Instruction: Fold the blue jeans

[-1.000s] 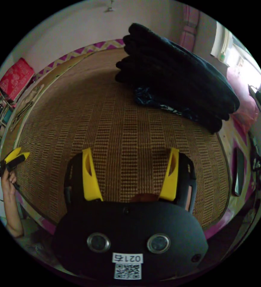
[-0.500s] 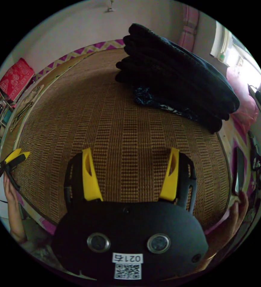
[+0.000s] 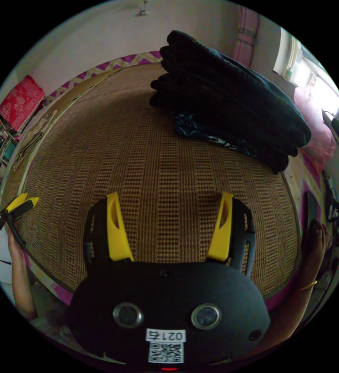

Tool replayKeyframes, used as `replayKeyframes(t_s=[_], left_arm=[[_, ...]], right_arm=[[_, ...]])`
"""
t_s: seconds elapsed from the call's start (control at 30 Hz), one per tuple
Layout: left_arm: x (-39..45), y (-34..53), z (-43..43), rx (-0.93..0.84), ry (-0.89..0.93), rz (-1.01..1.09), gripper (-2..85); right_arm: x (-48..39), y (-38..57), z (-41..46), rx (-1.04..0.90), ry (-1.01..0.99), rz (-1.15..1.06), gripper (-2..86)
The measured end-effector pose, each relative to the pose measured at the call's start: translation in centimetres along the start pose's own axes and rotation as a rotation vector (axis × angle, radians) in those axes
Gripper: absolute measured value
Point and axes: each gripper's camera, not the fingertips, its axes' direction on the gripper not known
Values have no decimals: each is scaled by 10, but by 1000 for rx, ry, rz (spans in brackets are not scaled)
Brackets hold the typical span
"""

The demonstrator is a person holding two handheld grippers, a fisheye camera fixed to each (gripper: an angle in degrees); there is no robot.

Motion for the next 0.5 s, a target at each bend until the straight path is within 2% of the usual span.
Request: replayKeyframes(t_s=[0.5], left_arm=[[7,14,33,0,0,0,269]], right_arm=[[26,9,-9,1,1,0,331]])
